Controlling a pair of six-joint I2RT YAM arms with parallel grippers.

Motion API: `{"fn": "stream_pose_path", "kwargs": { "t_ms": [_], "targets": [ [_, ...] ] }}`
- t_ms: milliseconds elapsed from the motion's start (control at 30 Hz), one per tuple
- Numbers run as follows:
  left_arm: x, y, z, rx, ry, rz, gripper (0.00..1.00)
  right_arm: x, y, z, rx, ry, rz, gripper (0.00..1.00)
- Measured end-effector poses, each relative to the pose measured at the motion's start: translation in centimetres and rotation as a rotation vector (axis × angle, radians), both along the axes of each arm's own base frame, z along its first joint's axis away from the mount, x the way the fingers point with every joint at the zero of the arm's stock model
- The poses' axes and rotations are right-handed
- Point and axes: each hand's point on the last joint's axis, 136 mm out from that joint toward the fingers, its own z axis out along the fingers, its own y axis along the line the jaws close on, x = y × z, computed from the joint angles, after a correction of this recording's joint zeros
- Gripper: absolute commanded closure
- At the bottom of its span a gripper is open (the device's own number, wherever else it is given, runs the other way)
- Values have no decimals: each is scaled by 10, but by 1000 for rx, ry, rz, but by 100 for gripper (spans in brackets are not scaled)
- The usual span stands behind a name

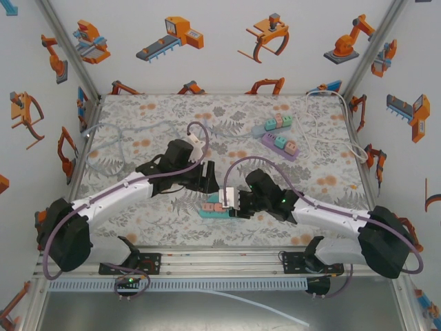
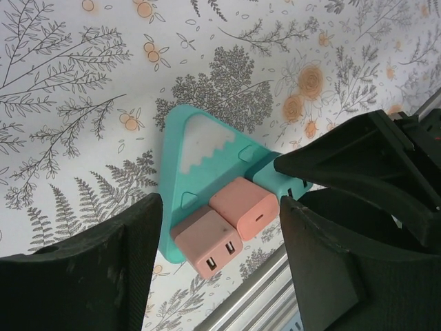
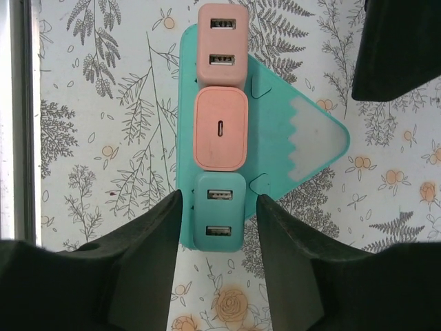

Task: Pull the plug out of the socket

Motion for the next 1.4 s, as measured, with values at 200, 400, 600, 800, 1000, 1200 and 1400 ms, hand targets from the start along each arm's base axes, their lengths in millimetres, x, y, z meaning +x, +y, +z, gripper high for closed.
{"fn": "stream_pose_path", "kwargs": {
  "t_ms": [200, 400, 600, 800, 1000, 1200, 1400],
  "targets": [
    [5, -2, -34, 63, 54, 14, 35, 0, 1, 0, 0, -13, 15, 69],
    [5, -5, -63, 114, 104, 14, 35, -1, 1, 0, -1, -16, 20, 69],
    [2, -4, -87, 155, 166, 22, 39, -1, 1, -1, -1, -16, 20, 69],
    [-1, -8, -89, 141, 181, 13, 43, -1, 1, -1, -1, -16, 20, 69],
    [-7, -12, -91, 146, 180, -9, 45, 0, 1, 0, 1, -16, 16, 69],
    [-9, -12, -91, 166, 159, -13, 45, 2, 1, 1, 1, -10, -5, 73],
    [-10, -14, -90, 177, 142, -14, 47, 0, 0, 1, -11, -2, 6, 78]
  ]
}}
